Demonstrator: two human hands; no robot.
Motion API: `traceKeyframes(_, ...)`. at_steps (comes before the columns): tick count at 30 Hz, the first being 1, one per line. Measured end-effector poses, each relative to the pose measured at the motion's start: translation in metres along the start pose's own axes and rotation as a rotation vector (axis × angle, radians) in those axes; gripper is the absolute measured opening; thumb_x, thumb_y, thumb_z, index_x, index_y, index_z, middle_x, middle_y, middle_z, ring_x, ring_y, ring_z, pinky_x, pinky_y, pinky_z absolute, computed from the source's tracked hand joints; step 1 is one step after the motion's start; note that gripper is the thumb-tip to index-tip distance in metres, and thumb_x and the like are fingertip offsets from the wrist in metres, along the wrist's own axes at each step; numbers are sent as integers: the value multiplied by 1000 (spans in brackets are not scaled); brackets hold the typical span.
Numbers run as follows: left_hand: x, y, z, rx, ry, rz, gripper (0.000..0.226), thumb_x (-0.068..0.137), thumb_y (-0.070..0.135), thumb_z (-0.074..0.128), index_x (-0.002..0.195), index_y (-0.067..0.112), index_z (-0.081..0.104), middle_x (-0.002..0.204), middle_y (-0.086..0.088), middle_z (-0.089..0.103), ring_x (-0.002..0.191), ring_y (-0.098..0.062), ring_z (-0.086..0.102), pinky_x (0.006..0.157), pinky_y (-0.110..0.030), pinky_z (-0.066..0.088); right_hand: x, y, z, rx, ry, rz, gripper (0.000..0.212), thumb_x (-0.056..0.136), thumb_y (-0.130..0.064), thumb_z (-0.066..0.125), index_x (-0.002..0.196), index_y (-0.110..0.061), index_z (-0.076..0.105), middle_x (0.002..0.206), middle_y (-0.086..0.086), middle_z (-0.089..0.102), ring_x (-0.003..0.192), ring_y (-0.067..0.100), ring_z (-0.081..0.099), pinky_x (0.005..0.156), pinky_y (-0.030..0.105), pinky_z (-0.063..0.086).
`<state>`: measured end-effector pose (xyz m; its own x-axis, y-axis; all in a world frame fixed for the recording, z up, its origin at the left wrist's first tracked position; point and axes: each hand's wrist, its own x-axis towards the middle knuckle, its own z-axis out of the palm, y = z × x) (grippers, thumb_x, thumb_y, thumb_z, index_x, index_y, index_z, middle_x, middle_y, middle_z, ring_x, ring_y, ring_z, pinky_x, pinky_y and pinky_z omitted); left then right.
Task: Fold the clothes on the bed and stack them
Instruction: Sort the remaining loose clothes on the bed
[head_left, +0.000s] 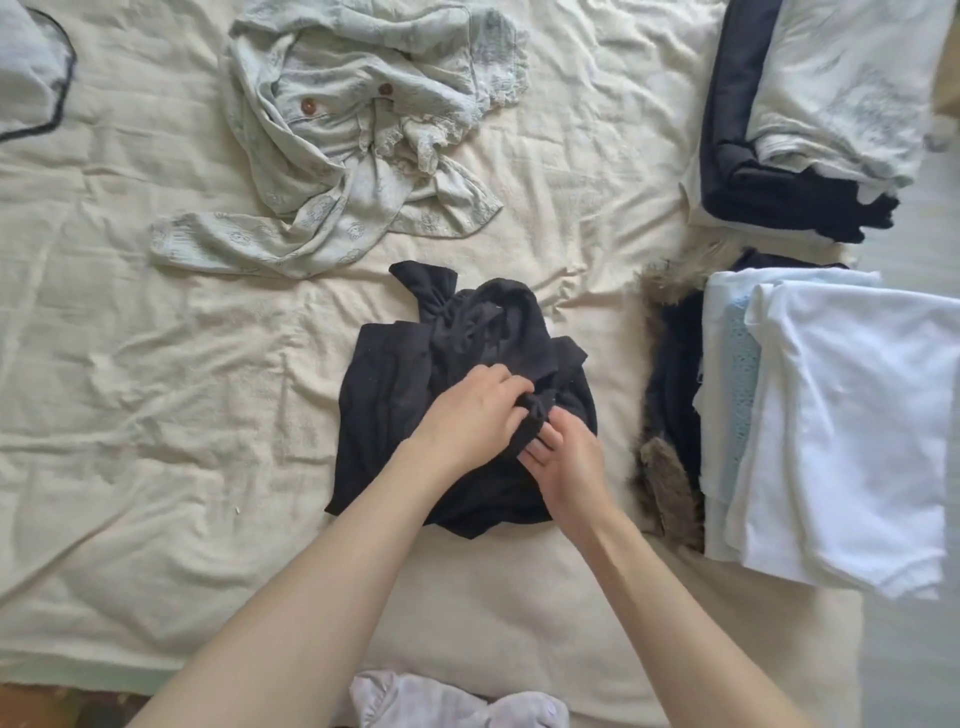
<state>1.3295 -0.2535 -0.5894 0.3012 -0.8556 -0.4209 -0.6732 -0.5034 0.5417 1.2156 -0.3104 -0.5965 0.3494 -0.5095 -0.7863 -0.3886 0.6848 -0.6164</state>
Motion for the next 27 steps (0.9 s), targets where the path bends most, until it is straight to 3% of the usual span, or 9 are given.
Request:
traceKeyframes(2,-9,2,8,-74,51,-44,37,98,22,46,134,16,49,129,-2,50,121,-16,43,99,-26,34,6,-11,-5,310,-7,207,27,100,-30,45,110,-11,61,110,9,66,107,23,61,101,38,44)
traceKeyframes(7,-47,11,14,-310,21,-100,31,98,16,45,125,18,60,126,4,59,117,-11,53,101,-21,38,-3,-34,-9,-95,82,83,17,95,-9,52,94,-12,69,94,13,70,87,21,66,80,35,52)
traceKeyframes(10,-57,19,-7,-386,129,-154,31,98,19,48,126,22,58,122,8,59,111,-8,56,98,-24,44,-26,-65,-14,-297,24,-142,25,96,-9,46,98,-17,69,103,13,69,96,20,64,90,42,52)
traceKeyframes(12,-57,31,-36,-412,271,-136,42,95,19,54,136,26,47,124,11,50,112,-7,53,96,-25,45,-47,-96,-16,-505,-47,-352,27,94,-8,47,108,-16,69,106,1,69,102,15,62,93,32,50)
traceKeyframes(14,-57,46,-72,-394,344,-55,61,92,20,60,146,28,32,141,10,39,129,-7,39,107,-26,35,-71,-131,-15,-727,-108,-554,31,90,-7,48,112,-14,69,103,-9,66,100,7,59,83,11,44)
traceKeyframes(16,-61,65,-112,-291,358,70,71,90,21,64,149,28,24,154,7,25,141,-8,21,115,-27,20,-100,-167,-12,-856,-163,-690,33,87,-4,46,106,-15,71,95,-12,66,92,3,56,75,10,39)
traceKeyframes(18,-72,88,-148,-222,363,153,64,88,19,66,144,25,36,154,4,28,143,-11,18,117,-28,15,-135,-200,-9,-883,-225,-793,33,85,-1,45,96,-18,71,80,-18,63,78,3,54,66,11,38)
traceKeyframes(22,-114,133,-202,-268,433,151,27,89,18,65,114,8,63,118,0,64,122,-15,50,103,-31,36,-209,-250,-3,-914,-298,-1004,32,84,0,43,81,-23,64,72,-13,59,67,1,51,56,9,36)
traceKeyframes(27,-196,180,-257,-250,637,63,12,89,25,64,88,14,59,75,8,58,73,-8,56,70,-27,43,-291,-292,-7,-923,-257,-1277,32,86,0,45,94,-19,69,91,-11,63,88,4,53,72,7,35)
